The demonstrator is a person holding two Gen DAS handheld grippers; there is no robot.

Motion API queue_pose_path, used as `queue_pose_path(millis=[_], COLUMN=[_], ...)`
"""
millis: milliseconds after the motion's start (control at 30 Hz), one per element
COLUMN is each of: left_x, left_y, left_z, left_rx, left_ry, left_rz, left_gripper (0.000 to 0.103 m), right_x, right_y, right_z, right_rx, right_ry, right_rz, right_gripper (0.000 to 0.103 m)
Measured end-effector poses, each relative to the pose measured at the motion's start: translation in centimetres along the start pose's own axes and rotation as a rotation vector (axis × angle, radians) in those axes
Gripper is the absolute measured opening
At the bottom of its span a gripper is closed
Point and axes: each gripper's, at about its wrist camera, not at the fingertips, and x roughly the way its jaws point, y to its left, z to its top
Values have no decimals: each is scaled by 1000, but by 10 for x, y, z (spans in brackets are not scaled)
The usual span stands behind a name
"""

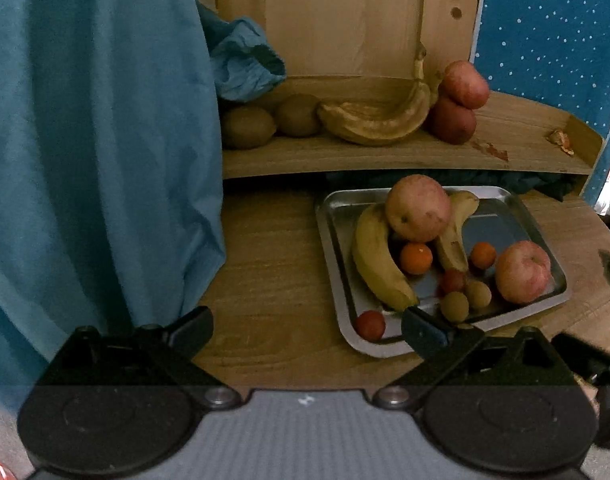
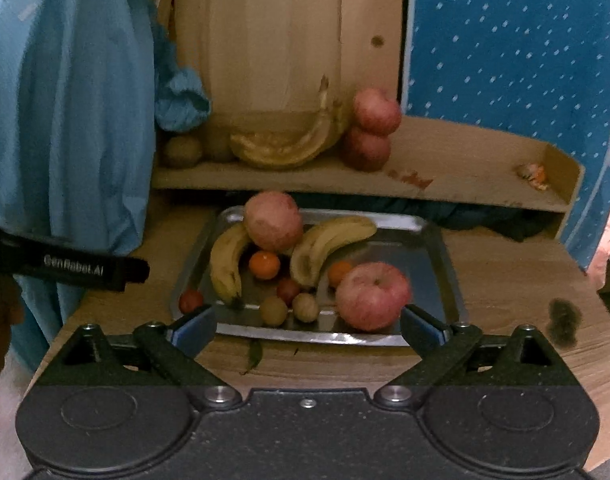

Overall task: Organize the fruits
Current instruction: 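Withdraw both grippers up and back from the tray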

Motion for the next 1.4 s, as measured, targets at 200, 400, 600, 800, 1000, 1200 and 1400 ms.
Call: queue_pose_path(millis=[200,400,600,800,1000,1200,1400], left_x=[-12,-32,-55,-76,-102,-124,-135], left_y=[-6,-23,-51,-75,-89,-96,-97], left_z=[-8,-16,-22,-41,-62,-80,-90], left_rx=[-28,-58,-98,-132,-160,-183,-183], left_ry=[9,-34,-77,-65,-73,-61,-46], left_rz=[8,40,98,145,198,245,268], left_gripper=[103,103,103,103,103,103,103], right_x=[-16,-26,-48,-66,-82,-93,-101], right_y=[-11,-35,-70,-95,-106,-106,-102], right_z=[1,3,-3,-16,-28,-38,-46], right_rx=[-1,-1,0,-17,-39,-50,-47], right_ry=[-42,-80,-87,-99,-110,-100,-84], right_rz=[-22,-13,17,59,122,174,202], right_gripper=[102,102,102,102,102,102,102])
